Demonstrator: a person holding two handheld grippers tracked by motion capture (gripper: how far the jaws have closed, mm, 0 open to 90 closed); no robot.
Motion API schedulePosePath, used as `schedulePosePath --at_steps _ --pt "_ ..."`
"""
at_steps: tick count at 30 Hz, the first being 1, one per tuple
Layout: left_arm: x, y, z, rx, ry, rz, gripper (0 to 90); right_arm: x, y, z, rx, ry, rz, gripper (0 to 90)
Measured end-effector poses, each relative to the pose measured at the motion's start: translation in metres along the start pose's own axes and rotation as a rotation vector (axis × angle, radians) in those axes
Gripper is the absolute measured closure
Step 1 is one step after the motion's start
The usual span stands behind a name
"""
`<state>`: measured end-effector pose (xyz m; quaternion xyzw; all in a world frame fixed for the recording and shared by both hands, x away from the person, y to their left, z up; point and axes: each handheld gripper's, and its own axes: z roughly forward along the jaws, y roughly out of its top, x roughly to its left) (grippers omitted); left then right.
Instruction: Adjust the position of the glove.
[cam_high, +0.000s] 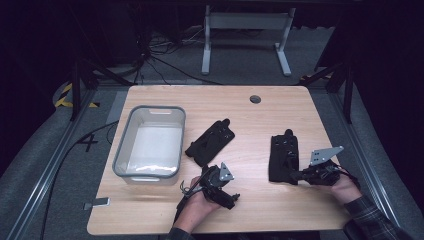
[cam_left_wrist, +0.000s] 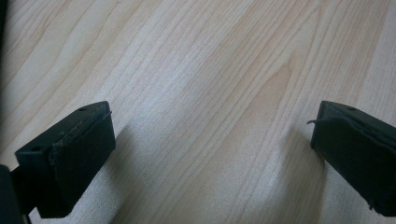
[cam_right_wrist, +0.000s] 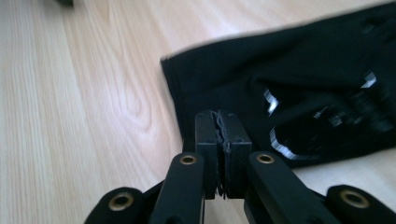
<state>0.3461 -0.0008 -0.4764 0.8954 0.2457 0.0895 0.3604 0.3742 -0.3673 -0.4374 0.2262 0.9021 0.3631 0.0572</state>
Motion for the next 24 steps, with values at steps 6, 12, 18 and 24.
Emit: schedulePosePath --at_steps 6,12,18,24 --pt "0.0 0.0 0.0 0.0 0.0 0.0 0.1 -0.016 0.016 0.003 -0.031 -0.057 0.008 89.4" --pt "0.0 0.0 0.0 0.0 0.0 0.001 0.1 -0.048 0.036 0.017 -0.045 -0.111 0.052 89.9" --pt "0.0 0.0 0.0 0.0 0.0 0.0 0.1 -0.061 0.038 0.031 0.004 -0.142 0.063 90.0" --pt "0.0 0.0 0.0 0.0 0.0 0.0 0.1 -0.062 0.036 0.04 0.031 -0.127 0.051 90.0"
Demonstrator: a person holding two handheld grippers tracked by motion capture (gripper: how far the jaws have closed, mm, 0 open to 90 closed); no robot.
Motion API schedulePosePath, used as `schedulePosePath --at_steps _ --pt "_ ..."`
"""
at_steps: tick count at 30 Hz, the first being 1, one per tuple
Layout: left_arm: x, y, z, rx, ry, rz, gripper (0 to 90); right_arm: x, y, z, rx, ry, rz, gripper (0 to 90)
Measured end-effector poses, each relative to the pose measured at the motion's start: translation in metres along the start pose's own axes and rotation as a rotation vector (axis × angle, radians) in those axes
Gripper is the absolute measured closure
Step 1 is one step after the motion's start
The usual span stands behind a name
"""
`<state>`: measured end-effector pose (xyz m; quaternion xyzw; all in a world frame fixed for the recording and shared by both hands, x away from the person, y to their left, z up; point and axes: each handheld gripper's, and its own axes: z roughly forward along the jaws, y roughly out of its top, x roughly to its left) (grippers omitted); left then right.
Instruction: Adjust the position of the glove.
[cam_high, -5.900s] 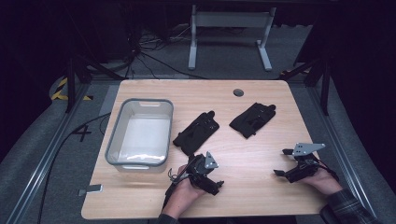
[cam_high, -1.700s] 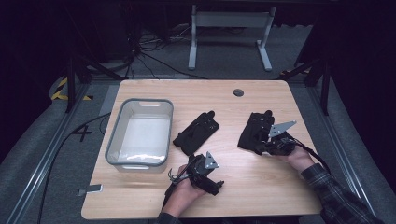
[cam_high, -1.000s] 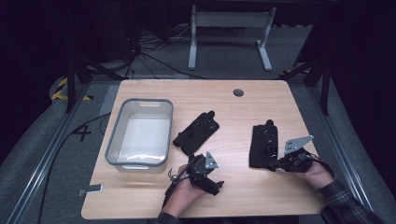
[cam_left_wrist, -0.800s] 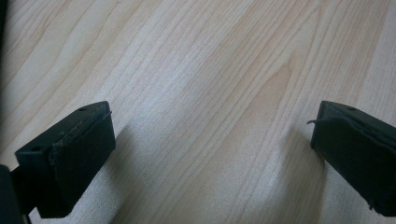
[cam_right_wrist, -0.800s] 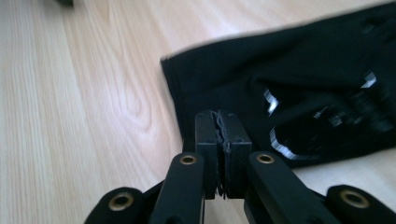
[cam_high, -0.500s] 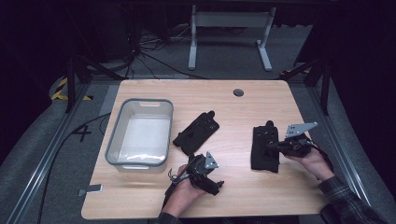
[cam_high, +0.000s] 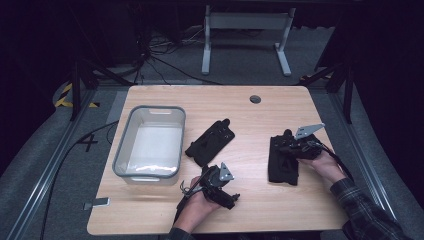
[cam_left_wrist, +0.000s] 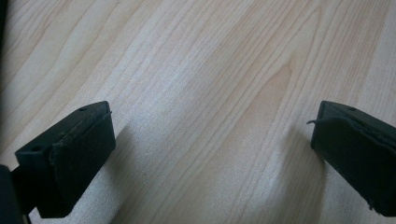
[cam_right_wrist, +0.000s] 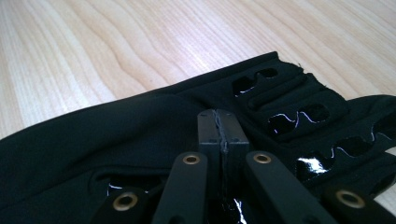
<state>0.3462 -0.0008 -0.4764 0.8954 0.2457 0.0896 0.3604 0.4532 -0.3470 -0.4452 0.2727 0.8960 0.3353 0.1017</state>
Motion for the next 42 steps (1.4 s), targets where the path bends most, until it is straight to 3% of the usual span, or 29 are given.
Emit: schedulePosePath --at_steps 9,26,30,33,37,42 --pt "0.0 0.0 0.0 0.0 0.0 0.0 0.1 0.015 -0.006 -0.005 0.011 0.082 -0.077 90.0" --pt "0.0 0.0 0.0 0.0 0.001 0.0 0.1 0.052 -0.018 -0.016 0.039 0.19 -0.153 90.0" --pt "0.0 0.0 0.0 0.0 0.001 -0.001 0.2 0.058 -0.021 -0.018 0.033 0.194 -0.148 89.7" --pt "0.0 0.0 0.0 0.0 0.001 -0.001 0.1 0.059 -0.021 -0.024 0.001 0.177 -0.147 83.1" --pt "0.0 0.0 0.0 0.0 0.001 -0.002 0.1 0.055 -0.024 -0.042 -0.093 0.133 -0.11 77.1" --pt "0.0 0.0 0.0 0.0 0.002 -0.001 0.1 0.05 -0.042 -0.059 -0.121 0.056 -0.057 63.3"
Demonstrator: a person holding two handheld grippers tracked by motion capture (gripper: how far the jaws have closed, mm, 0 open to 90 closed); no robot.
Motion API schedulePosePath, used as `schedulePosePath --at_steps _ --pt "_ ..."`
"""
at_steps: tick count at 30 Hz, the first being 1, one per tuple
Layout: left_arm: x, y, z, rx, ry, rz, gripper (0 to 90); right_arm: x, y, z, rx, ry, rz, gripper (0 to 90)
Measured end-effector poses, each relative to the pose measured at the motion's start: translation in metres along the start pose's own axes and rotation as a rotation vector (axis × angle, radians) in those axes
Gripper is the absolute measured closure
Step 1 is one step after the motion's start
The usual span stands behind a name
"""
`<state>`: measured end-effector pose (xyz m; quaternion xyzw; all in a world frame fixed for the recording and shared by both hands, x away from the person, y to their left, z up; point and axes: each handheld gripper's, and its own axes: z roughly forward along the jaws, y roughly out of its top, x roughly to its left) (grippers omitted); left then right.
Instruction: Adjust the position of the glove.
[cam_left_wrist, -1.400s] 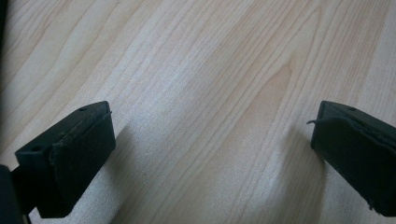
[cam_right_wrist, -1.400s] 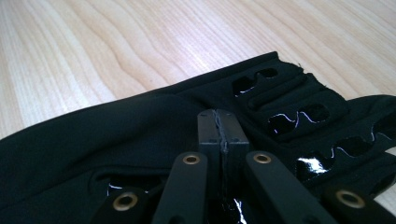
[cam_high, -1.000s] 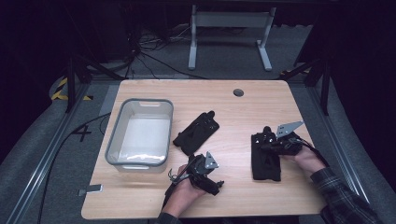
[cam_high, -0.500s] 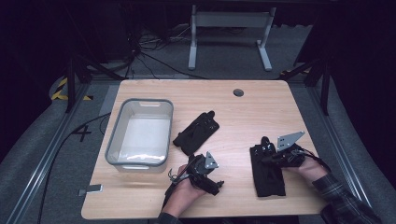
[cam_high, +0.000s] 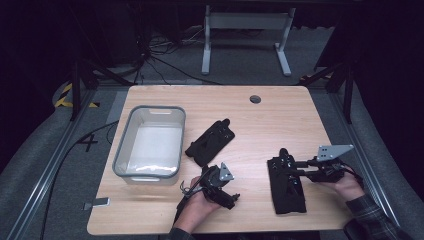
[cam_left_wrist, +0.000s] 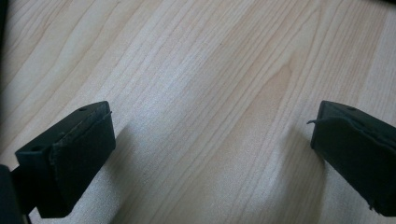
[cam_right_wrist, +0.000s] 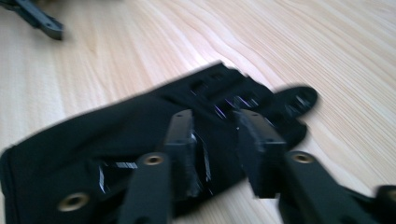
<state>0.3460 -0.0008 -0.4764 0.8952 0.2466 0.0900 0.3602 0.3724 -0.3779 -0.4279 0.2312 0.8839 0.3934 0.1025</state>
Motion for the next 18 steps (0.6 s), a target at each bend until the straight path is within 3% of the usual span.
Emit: schedulePosePath --at_steps 9,18 --pt "0.0 0.0 0.0 0.0 0.001 -0.002 0.1 0.0 -0.033 -0.019 0.03 -0.134 0.072 39.1" --pt "-0.001 0.001 -0.001 0.009 0.011 -0.012 0.7 -0.004 -0.056 -0.023 0.051 -0.224 0.148 16.9"
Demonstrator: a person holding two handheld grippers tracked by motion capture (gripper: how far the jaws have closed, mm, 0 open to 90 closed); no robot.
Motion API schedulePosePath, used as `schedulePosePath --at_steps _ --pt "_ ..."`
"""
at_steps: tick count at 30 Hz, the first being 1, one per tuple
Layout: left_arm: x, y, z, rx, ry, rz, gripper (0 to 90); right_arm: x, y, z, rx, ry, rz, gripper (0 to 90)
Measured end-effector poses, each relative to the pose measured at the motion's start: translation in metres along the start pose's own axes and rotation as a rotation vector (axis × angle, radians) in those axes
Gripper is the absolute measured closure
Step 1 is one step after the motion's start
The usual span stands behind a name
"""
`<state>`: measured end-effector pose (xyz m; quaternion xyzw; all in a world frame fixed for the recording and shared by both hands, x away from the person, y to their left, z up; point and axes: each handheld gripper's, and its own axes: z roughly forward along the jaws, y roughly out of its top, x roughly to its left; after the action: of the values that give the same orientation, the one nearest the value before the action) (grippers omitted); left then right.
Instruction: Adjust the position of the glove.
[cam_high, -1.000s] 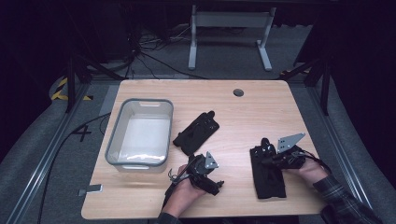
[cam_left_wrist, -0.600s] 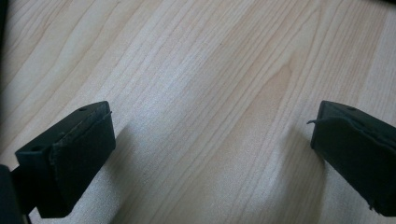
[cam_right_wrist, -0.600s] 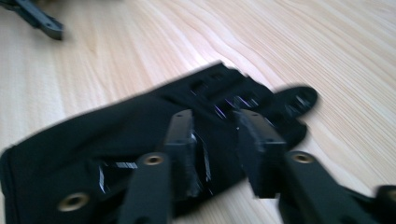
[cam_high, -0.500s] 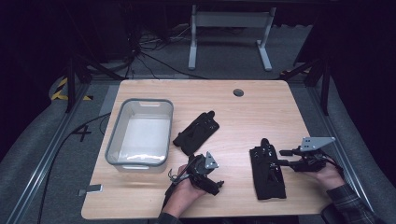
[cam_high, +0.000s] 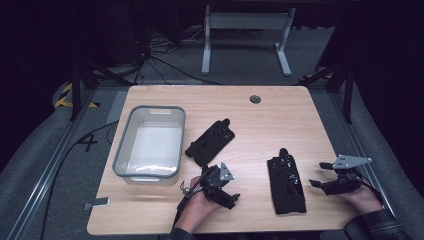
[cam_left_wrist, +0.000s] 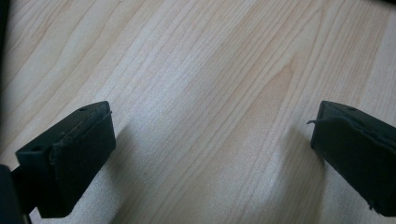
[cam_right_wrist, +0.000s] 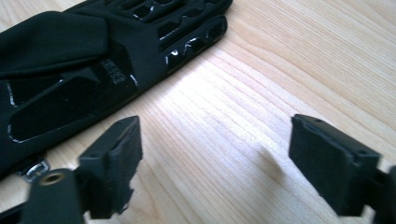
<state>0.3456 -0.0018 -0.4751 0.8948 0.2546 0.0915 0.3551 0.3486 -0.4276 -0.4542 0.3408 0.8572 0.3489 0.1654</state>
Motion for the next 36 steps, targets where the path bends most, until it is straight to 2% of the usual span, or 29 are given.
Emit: schedulePosePath --at_steps 4,6,8,12,13,15,20,22,25,26,30,32,36 --pt "0.002 0.002 -0.005 0.002 0.015 -0.017 14.7 0.001 -0.002 0.003 -0.006 -0.015 0.001 15.4" --pt "0.003 0.002 -0.008 0.005 0.027 -0.027 18.0 0.003 -0.004 0.006 0.007 -0.02 -0.003 14.7" --pt "0.005 0.005 -0.011 -0.001 0.022 -0.041 23.7 0.004 -0.005 0.007 0.0 -0.018 0.003 13.7" --pt "0.009 0.01 -0.017 -0.003 0.008 -0.052 45.3 0.002 -0.01 0.008 -0.02 0.004 0.029 10.9" --pt "0.01 0.012 -0.018 -0.007 0.009 -0.054 45.3 0.002 -0.01 0.008 -0.02 0.004 0.029 10.9" --pt "0.014 0.015 -0.019 -0.002 -0.008 -0.068 55.8 0.002 -0.01 0.008 -0.02 0.004 0.028 10.8" --pt "0.023 0.025 -0.02 0.015 0.007 -0.098 80.6 0.002 -0.01 0.008 -0.018 0.007 0.026 10.1" --pt "0.028 0.029 -0.02 0.025 0.035 -0.103 88.4 0.002 -0.01 0.008 -0.017 0.01 0.022 9.3" --pt "0.037 0.033 -0.02 0.02 0.058 -0.14 89.8 0.003 -0.01 0.008 -0.016 0.011 0.02 9.0" --pt "0.041 0.036 -0.02 0.023 0.078 -0.145 89.8 0.003 -0.01 0.008 -0.016 0.011 0.02 9.0" --pt "0.05 0.043 -0.017 -0.004 0.101 -0.177 89.8 0.003 -0.01 0.008 -0.016 0.011 0.02 8.9" --pt "0.053 0.047 -0.012 0.02 0.13 -0.177 89.8 0.003 -0.01 0.008 -0.016 0.011 0.02 9.0" --pt "0.06 0.054 -0.007 0.015 0.163 -0.195 89.8 0.003 -0.01 0.008 -0.016 0.012 0.02 8.9"
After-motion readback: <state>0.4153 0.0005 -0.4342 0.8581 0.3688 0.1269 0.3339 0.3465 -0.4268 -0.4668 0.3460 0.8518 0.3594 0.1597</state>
